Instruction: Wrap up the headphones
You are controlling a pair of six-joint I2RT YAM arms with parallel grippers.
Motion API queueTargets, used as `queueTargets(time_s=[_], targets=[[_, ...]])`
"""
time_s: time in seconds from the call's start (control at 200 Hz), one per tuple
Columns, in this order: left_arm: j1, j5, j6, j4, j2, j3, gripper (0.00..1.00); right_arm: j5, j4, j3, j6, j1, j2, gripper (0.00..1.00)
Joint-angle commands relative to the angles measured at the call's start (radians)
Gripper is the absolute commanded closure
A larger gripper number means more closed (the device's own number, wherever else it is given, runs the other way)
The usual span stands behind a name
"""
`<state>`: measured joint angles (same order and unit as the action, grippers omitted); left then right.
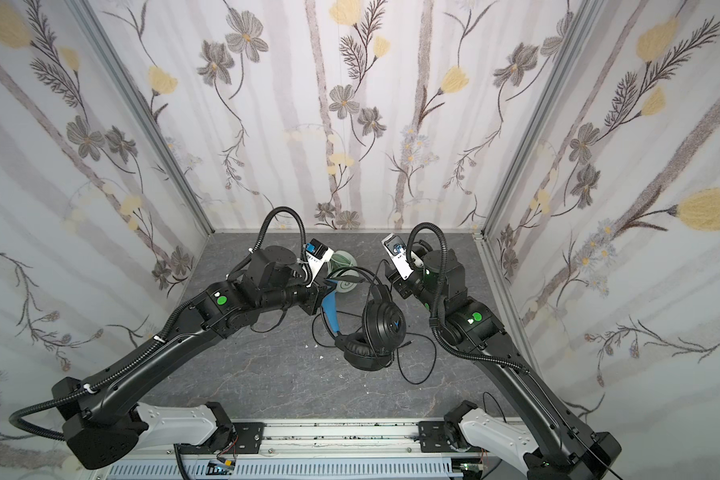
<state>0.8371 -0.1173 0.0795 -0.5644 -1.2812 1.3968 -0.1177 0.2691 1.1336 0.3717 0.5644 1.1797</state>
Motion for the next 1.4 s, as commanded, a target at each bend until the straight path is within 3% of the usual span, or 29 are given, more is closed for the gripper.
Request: queueTargets(time_s=[0.0,0.195,0.45,0.67,0.949,1.394], targets=[[0.002,-0.037,0.048,0.078,0.003,0.016,1.00,0.072,-0.089,-0.019,-0.048,-0.016,-0.006,0.37],[0.001,-0.045,0.108,0.151,0.016,0.033,1.00,0.202,-0.156,-0.100,-0.120,-0.085,-0.056,0.30],[0.012,0.095,0.117,0.034,-0.012,0.235,1.00,0.345,-0.228,-0.217,-0.174,-0.161,-0.095,0.22],[0.012,0.182,0.172,0.029,-0.049,0.312,1.00,0.486,-0.289,-0.302,-0.219,-0.173,-0.113,0.21],[0.012,0.170,0.217,0.120,-0.090,0.337,1.00,0.624,-0.451,-0.436,-0.418,-0.199,-0.131,0.22],[0.012,0.131,0.279,0.186,-0.112,0.362,1.00,0.644,-0.580,-0.534,-0.492,-0.218,-0.100,0.24]])
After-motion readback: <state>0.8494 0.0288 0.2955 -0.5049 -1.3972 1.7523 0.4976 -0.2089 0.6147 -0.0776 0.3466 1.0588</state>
